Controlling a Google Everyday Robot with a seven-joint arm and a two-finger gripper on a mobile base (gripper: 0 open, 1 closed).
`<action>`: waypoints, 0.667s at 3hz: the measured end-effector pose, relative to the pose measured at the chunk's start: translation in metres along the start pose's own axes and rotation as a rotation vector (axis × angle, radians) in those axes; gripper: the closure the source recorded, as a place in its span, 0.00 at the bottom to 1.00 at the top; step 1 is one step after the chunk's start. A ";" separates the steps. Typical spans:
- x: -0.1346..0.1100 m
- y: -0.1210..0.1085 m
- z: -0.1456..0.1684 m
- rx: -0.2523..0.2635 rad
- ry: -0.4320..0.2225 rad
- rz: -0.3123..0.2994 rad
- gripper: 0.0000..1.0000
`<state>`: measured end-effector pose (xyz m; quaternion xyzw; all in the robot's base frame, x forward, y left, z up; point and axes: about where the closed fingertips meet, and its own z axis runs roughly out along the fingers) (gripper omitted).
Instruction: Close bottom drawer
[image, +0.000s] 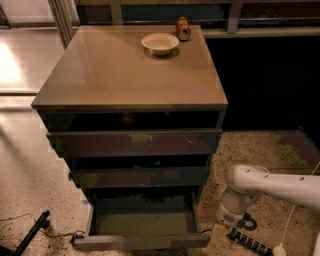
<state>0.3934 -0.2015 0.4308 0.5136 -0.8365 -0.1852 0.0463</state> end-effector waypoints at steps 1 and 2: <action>0.011 0.000 0.015 -0.027 -0.009 0.013 1.00; 0.030 0.001 0.049 -0.084 -0.008 0.042 1.00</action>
Offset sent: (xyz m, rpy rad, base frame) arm -0.0491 -0.0231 -0.0882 0.0572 0.1498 -0.0598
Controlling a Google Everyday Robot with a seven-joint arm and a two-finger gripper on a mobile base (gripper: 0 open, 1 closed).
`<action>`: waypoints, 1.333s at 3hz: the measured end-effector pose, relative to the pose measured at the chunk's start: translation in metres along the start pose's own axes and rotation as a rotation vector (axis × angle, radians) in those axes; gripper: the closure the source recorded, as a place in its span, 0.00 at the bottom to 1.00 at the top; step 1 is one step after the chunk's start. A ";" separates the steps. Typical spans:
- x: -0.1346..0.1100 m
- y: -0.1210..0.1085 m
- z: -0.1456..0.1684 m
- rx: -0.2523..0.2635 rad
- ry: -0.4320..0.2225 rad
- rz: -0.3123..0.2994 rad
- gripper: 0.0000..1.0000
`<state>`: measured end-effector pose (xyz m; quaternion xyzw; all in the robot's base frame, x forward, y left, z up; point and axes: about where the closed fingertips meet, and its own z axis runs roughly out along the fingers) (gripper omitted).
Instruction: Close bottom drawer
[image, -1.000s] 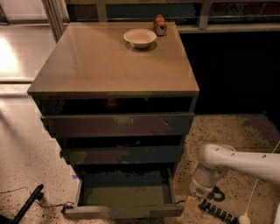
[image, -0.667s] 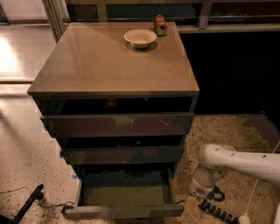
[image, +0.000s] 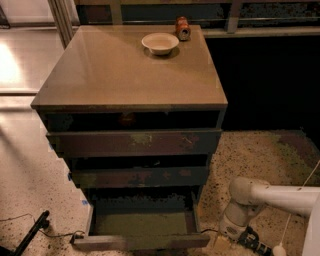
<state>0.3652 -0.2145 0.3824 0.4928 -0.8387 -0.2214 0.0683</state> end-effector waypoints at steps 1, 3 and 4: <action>0.020 -0.002 0.038 -0.069 0.011 0.035 1.00; 0.013 -0.013 0.050 -0.088 -0.016 0.034 1.00; 0.000 -0.032 0.075 -0.123 -0.045 0.038 1.00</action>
Offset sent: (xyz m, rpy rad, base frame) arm -0.0171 -0.0067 -0.0307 0.0108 0.0607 -0.0176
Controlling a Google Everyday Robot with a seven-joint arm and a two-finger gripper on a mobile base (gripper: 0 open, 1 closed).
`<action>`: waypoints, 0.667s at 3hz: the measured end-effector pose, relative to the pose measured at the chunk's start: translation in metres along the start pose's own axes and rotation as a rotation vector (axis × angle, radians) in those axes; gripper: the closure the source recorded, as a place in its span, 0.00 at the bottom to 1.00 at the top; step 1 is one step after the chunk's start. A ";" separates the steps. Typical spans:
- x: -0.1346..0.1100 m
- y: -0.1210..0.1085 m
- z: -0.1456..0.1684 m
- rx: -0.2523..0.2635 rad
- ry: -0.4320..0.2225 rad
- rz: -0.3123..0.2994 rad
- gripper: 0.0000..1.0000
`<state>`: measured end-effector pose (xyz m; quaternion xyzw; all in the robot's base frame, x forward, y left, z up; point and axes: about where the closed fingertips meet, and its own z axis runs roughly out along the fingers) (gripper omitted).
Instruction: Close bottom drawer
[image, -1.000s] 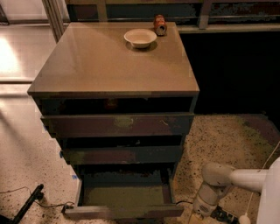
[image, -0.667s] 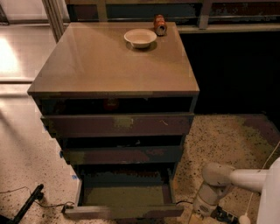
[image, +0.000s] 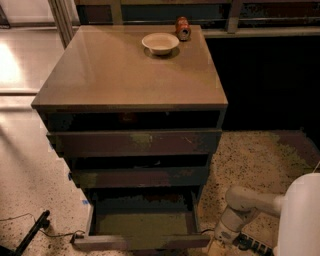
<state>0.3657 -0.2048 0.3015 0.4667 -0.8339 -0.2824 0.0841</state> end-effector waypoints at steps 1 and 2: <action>0.000 0.000 0.000 0.000 0.000 0.000 1.00; 0.000 0.000 0.001 0.019 -0.020 -0.016 1.00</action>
Offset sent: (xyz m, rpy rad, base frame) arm 0.0039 -0.0002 -0.0004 0.0220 -0.0784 -0.0013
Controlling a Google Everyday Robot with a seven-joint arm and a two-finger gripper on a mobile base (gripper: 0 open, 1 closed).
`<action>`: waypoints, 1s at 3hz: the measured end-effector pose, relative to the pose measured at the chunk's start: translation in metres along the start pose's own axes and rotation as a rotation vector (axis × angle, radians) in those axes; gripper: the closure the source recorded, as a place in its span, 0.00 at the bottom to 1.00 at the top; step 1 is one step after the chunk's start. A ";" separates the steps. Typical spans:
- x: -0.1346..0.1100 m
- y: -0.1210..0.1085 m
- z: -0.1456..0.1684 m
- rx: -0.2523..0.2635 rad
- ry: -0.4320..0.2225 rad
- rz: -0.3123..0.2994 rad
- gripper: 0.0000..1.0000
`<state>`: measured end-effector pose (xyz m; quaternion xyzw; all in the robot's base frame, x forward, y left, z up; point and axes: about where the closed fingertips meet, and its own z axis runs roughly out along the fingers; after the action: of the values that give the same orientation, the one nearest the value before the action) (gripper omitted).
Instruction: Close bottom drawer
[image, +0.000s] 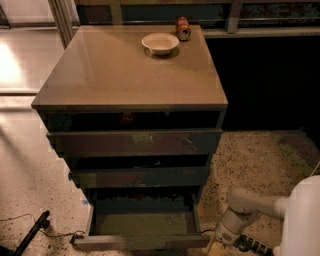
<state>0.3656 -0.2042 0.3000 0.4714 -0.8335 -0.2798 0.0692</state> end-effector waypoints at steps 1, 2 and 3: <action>0.012 -0.024 0.027 -0.022 -0.038 0.022 1.00; 0.018 -0.039 0.046 -0.039 -0.056 0.039 1.00; 0.029 -0.054 0.073 -0.066 -0.050 0.071 1.00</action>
Offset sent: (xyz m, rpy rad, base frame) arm 0.0065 -0.0192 -0.0883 0.0644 0.0321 -0.0854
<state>0.3624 -0.2205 0.2057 0.4320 -0.8414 -0.3162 0.0739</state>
